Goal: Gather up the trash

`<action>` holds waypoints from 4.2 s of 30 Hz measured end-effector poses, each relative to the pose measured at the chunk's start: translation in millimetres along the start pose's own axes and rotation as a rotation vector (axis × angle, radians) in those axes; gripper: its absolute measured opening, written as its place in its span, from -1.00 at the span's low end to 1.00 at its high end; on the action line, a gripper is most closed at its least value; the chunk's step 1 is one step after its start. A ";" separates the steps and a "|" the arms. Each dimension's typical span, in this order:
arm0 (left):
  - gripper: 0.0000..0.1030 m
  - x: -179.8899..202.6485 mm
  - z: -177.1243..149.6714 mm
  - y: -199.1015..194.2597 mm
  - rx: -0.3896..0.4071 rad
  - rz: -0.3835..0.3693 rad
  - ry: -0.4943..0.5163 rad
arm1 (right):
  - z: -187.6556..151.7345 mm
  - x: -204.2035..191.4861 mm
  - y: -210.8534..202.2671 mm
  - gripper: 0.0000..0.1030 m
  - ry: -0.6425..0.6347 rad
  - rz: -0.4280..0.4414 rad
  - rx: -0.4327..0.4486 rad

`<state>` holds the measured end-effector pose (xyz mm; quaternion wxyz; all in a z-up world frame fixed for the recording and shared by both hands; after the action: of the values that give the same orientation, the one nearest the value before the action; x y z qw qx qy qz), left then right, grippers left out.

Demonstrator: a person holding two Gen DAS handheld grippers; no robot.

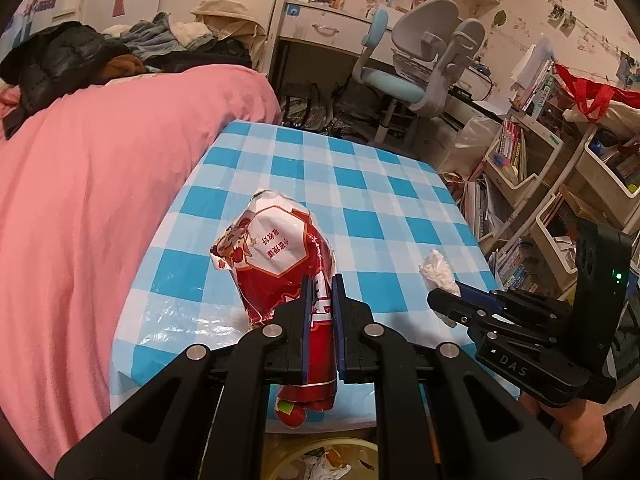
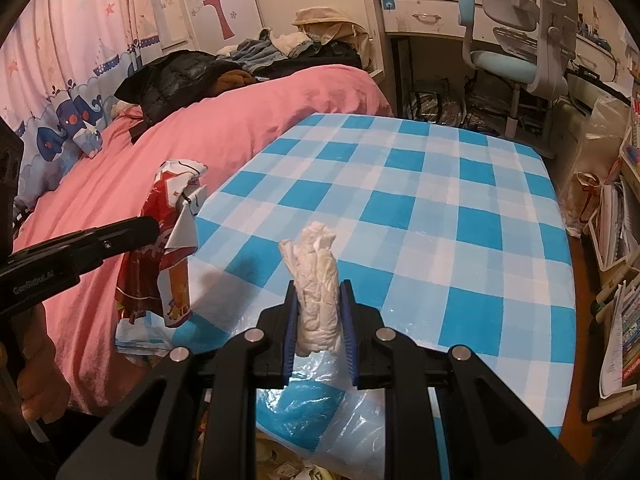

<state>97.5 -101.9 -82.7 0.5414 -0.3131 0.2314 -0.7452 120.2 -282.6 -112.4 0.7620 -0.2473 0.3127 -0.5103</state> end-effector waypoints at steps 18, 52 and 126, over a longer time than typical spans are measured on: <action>-0.83 2.2 -53.1 -69.8 0.015 -0.110 -0.023 | -84.8 -60.4 -34.2 -0.60 -0.003 0.106 -0.062; -0.03 35.4 -209.5 -132.3 -0.112 0.042 0.171 | -138.0 -43.7 -105.4 0.72 0.066 -0.177 0.161; 0.85 20.5 -16.1 -109.0 0.284 0.356 0.046 | -22.5 -22.3 -114.8 0.85 0.028 -0.424 0.295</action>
<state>9.4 -87.9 -14.9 0.6977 -0.1708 0.1882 -0.6698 25.9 -304.1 -42.9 0.6613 -0.1865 0.1868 -0.7021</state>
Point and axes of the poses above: each gripper's, at about its wrist camera, not at the fingertips, and y roughly the way its jaws point, x to its right, z to its top, the point moved 7 cm from there along y, roughly the way its jaws point, and after that the axes turned 2 degrees about z, right-handed, at the moved point
